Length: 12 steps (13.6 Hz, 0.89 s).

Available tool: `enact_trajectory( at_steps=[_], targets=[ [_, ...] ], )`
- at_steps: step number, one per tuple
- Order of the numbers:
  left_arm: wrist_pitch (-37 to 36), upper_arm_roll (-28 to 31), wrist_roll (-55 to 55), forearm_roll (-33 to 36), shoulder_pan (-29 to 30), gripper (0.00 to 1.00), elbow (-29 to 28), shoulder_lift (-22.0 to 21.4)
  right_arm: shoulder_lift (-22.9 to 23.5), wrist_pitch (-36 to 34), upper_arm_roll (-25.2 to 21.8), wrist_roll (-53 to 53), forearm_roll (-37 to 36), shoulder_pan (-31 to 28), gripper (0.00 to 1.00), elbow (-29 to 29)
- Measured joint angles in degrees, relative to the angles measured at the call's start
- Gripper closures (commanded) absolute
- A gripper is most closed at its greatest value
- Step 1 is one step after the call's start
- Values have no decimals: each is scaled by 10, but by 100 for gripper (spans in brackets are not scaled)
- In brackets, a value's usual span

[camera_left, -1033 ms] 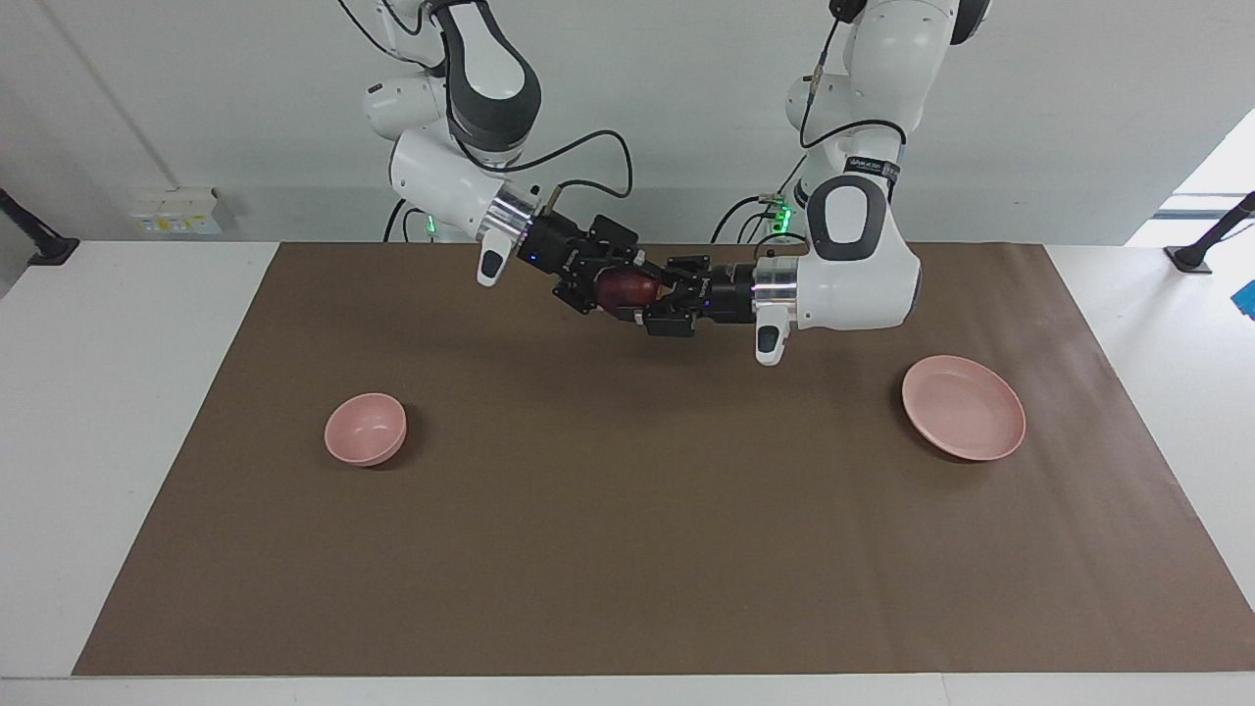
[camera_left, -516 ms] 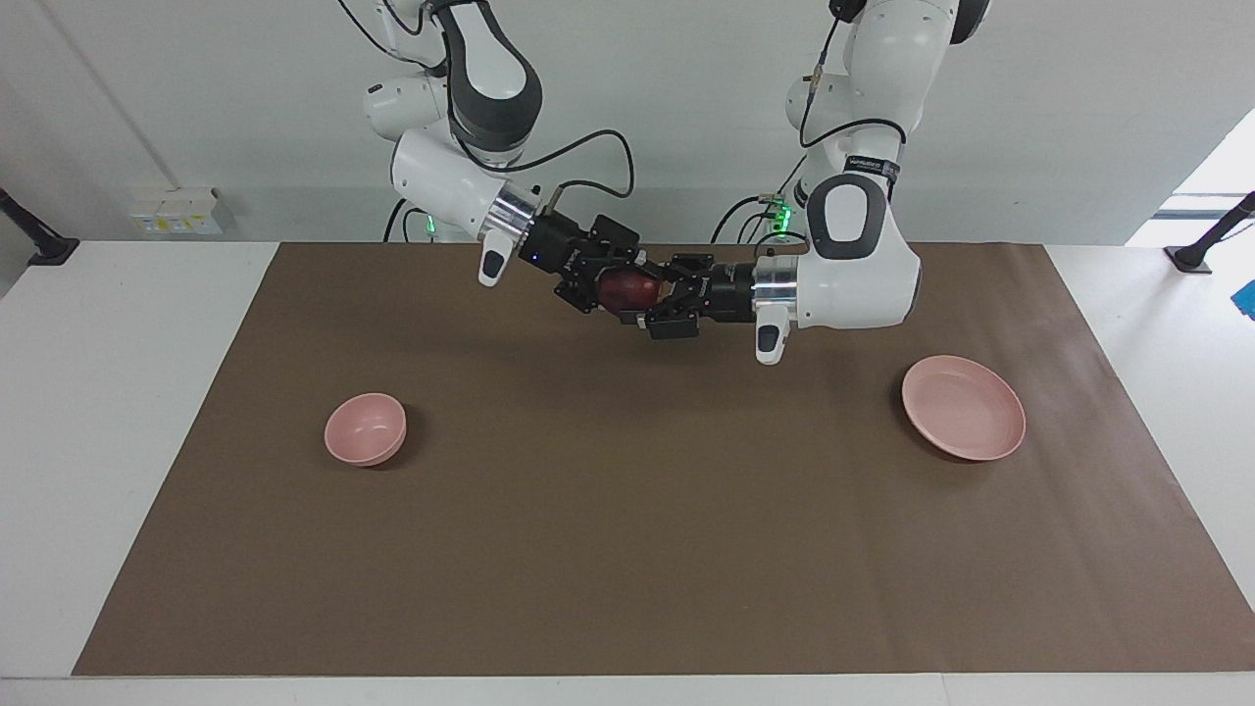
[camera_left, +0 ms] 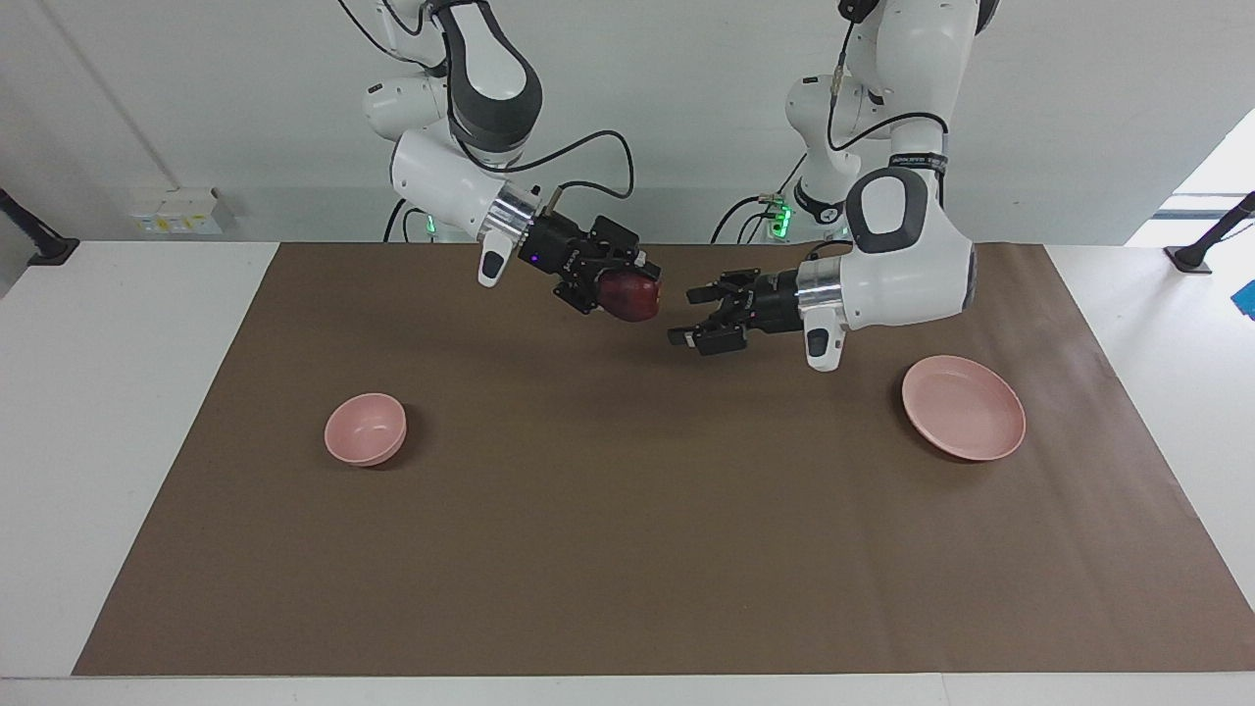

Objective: Move apple from plate to bowl

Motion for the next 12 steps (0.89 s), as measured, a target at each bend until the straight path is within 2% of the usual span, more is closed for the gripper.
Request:
enact_trajectory(
  at_steps=[3, 6, 9, 12],
  targets=[
    [-4, 0, 1, 140, 18, 0, 19, -16, 8, -13, -2, 5, -91, -34, 100, -1],
    [-4, 0, 6, 275, 18, 0, 25, -48, 25, -71, -4, 23, -281, -111, 100, 5],
    [-6, 8, 105, 361, 19, 0, 29, -64, 46, -110, -6, 25, -449, -171, 100, 26],
    [-14, 17, 244, 440, 25, 0, 31, -69, 58, -113, -6, 26, -584, -194, 100, 38]
  ],
)
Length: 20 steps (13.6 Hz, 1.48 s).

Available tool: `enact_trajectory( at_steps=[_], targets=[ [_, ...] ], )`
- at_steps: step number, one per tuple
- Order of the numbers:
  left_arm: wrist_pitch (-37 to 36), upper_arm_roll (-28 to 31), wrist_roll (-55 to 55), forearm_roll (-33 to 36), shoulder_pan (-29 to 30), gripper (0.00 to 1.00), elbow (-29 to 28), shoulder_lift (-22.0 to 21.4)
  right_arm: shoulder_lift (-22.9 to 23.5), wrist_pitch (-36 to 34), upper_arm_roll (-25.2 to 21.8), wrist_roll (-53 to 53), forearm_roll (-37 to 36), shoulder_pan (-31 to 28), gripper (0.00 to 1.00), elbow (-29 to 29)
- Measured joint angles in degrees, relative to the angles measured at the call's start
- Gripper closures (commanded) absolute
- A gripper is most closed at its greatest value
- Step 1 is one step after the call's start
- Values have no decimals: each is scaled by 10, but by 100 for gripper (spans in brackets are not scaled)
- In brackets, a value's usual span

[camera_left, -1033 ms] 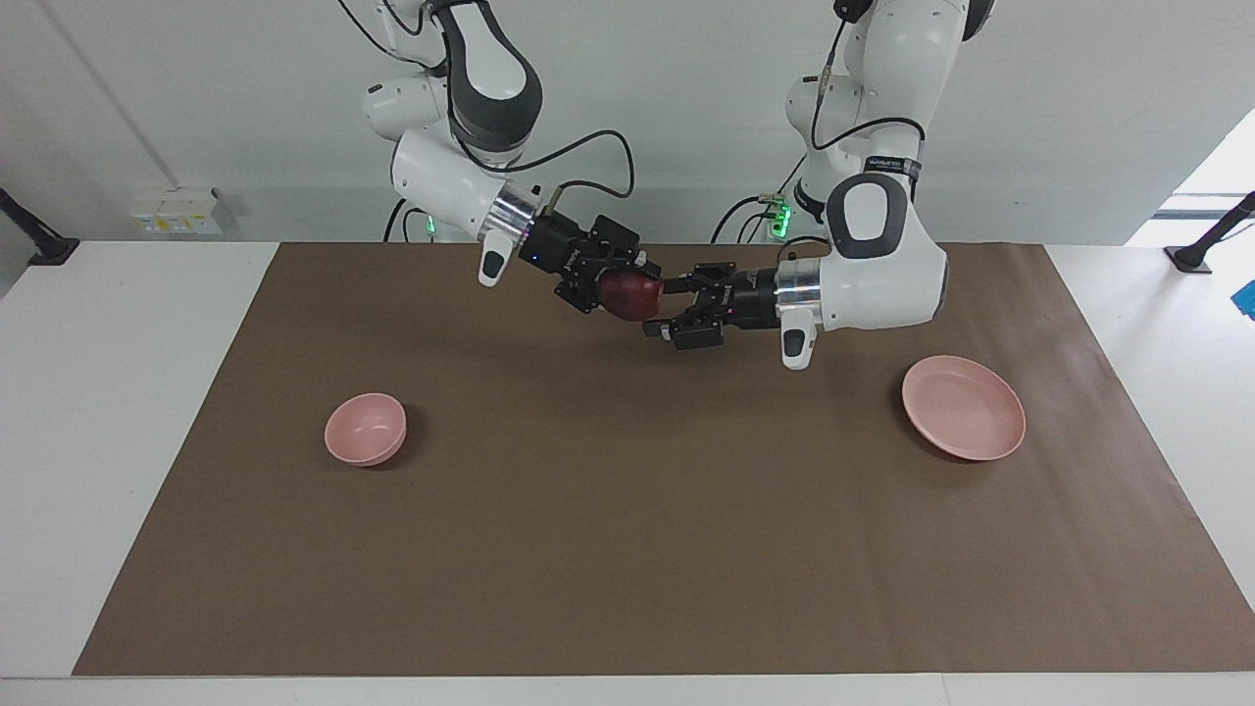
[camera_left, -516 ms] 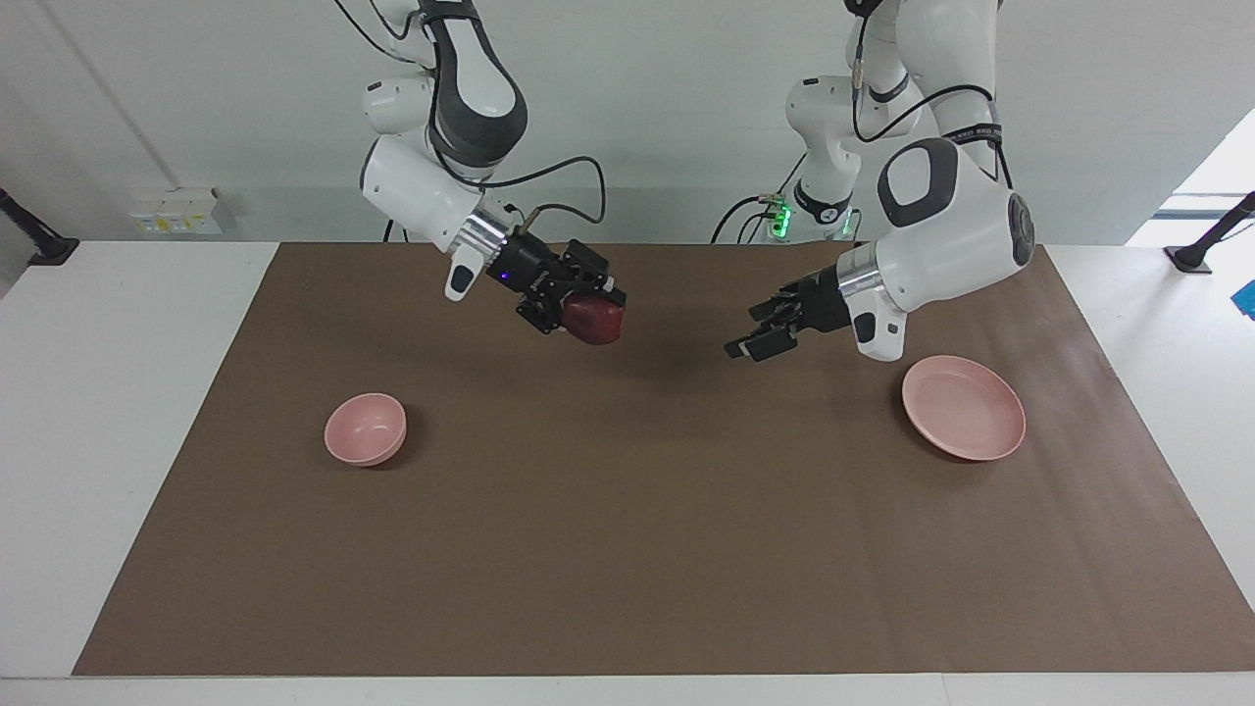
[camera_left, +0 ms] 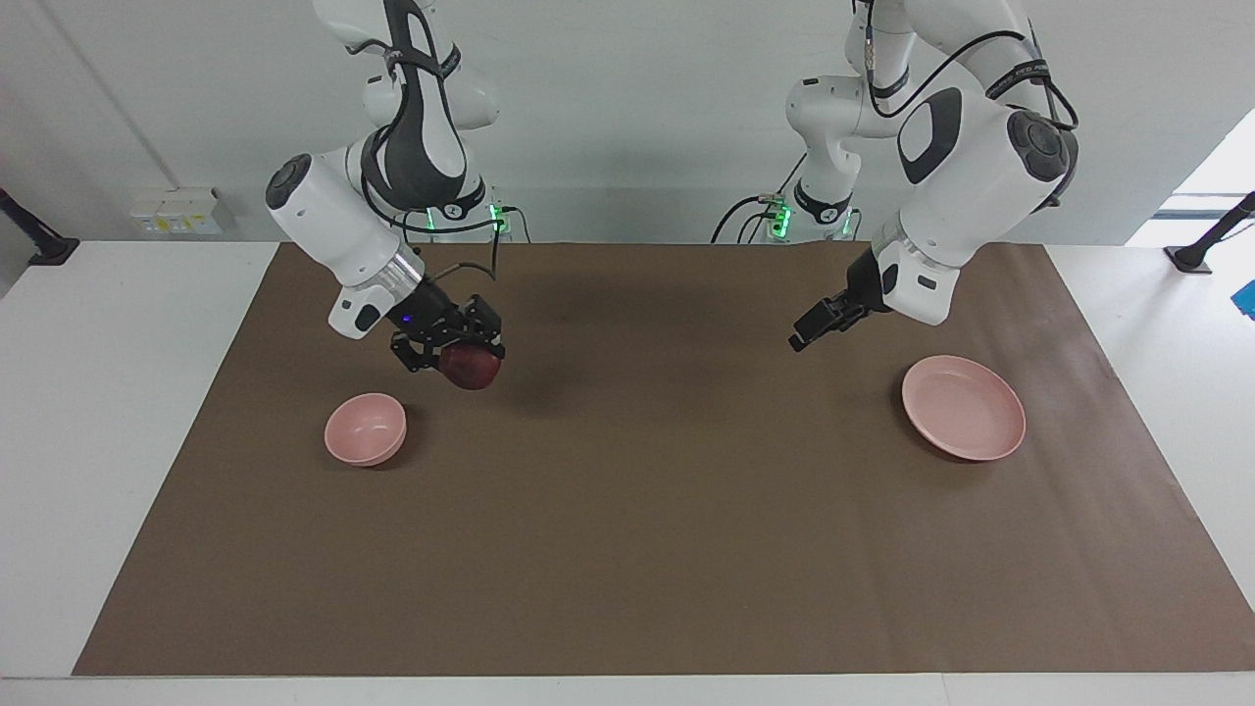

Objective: Move apple from plate to bowl

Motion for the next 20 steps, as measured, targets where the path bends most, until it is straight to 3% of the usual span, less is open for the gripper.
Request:
enact_trajectory(
  at_steps=[6, 9, 14, 20],
  targets=[
    [-33, 5, 306, 103, 55, 0, 29, -13, 36, 39, -2, 3, -207, -50, 100, 7],
    [-39, 8, 351, 112, 81, 0, 33, -33, 59, 47, -2, 20, -281, -57, 100, 31],
    [-55, 13, 364, 140, 94, 0, 34, -73, 95, 68, -3, 43, -331, -65, 100, 47],
    [-58, 17, 399, 151, 103, 0, 34, -77, 119, 78, -3, 58, -335, -68, 100, 49]
  ],
)
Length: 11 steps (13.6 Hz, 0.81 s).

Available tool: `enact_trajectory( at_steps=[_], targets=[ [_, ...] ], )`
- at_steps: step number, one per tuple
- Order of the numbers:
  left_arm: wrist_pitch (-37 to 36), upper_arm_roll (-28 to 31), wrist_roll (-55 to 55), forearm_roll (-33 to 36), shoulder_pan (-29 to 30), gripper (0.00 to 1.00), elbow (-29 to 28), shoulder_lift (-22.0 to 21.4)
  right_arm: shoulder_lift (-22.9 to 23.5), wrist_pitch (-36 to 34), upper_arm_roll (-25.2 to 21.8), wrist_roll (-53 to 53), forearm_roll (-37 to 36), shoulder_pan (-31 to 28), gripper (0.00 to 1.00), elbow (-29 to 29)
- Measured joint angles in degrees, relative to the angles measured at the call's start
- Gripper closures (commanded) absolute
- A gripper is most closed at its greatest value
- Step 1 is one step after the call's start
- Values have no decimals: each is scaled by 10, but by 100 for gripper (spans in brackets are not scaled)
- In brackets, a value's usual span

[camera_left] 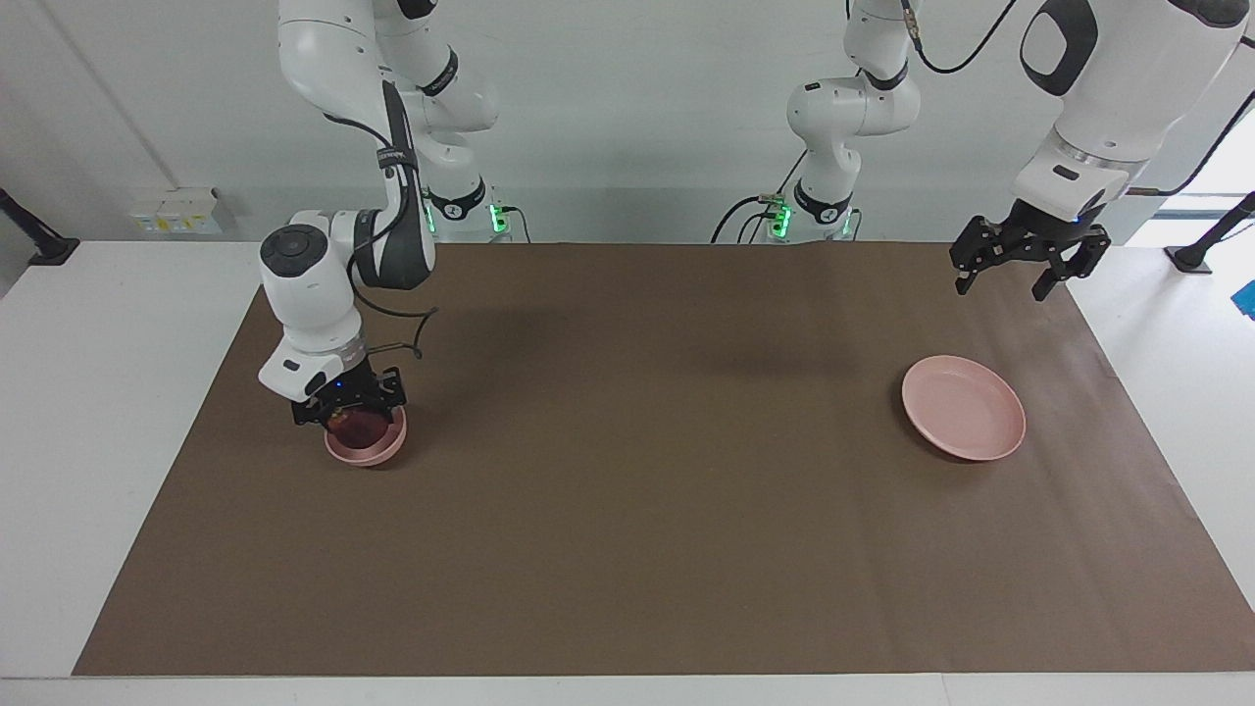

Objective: Move apple from plate to bowl

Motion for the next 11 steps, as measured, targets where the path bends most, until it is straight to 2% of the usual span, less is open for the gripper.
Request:
enact_trajectory(
  at_steps=[2, 5, 8, 11],
  targets=[
    [-1, 5, 10, 0, 4, 0, 0, 0, 5, 0, 0, 0, 0, 0, 94, 0],
    [-3, 45, 12, 0, -31, 0, 0, -6, 14, 0, 0, 1, 0, -2, 86, 0],
    [-9, 62, -17, 0, -48, 0, 0, -11, 20, 0, 0, 2, 0, -6, 61, 0],
    [-11, 58, -81, 0, -55, 0, 0, -13, 24, 1, 0, 2, 0, -7, 32, 2]
  ],
)
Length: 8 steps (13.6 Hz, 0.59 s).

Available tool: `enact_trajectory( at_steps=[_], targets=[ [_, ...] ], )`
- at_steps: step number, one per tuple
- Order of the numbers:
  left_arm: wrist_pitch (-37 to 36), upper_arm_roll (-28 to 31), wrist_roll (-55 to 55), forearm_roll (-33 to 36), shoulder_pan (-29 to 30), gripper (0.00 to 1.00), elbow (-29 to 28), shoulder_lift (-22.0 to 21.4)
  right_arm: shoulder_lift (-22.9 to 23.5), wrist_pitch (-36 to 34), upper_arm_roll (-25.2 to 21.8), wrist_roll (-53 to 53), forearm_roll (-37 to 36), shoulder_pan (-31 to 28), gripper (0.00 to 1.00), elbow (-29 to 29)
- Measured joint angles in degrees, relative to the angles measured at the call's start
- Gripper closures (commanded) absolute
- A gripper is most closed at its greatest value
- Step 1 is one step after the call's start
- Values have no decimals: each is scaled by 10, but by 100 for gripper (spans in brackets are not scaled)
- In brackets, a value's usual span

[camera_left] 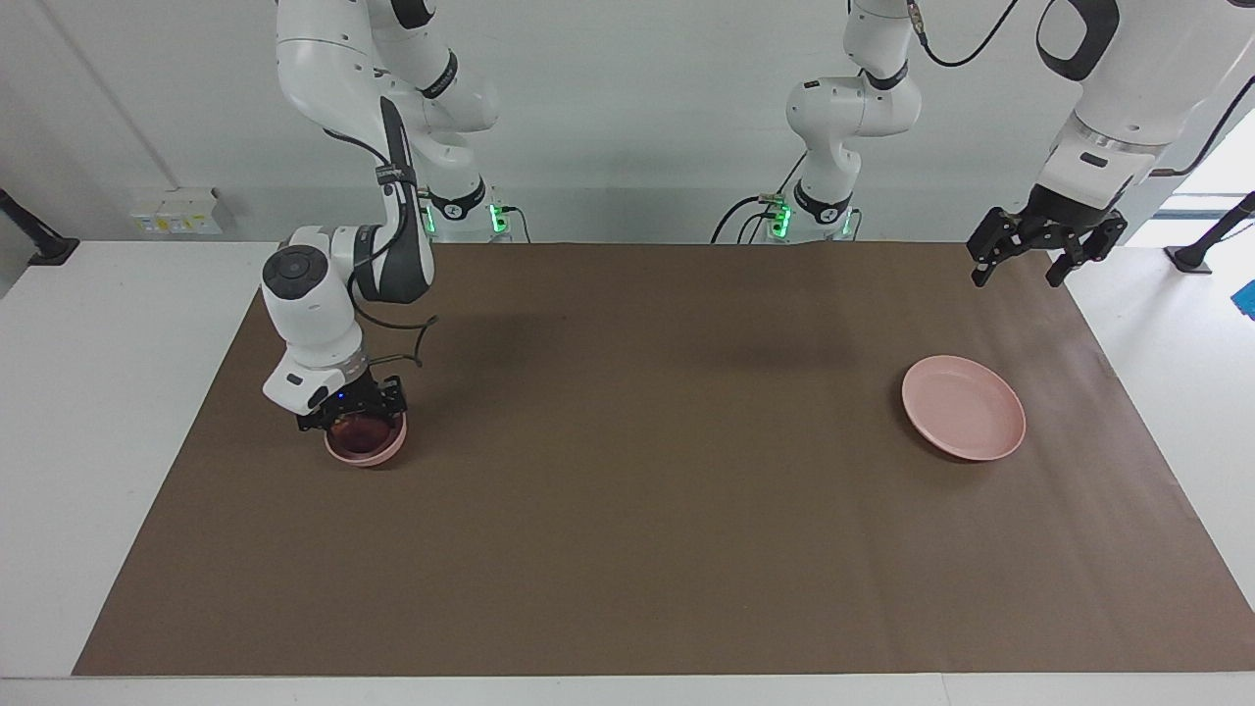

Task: Move apple from plate to bowl
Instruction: 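Lower the apple into the bowl and open the right gripper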

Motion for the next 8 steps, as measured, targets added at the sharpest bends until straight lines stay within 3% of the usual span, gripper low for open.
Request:
enact_trajectory(
  at_steps=[6, 8],
  targets=[
    [0, -8, 31, 0, -1, 0, 0, 0, 0, 0, 0, 0, 0, 0, 2, 1],
    [0, -6, 34, 0, -1, 0, 0, 0, 0, 0, 0, 0, 0, 0, 0, 2]
  ],
)
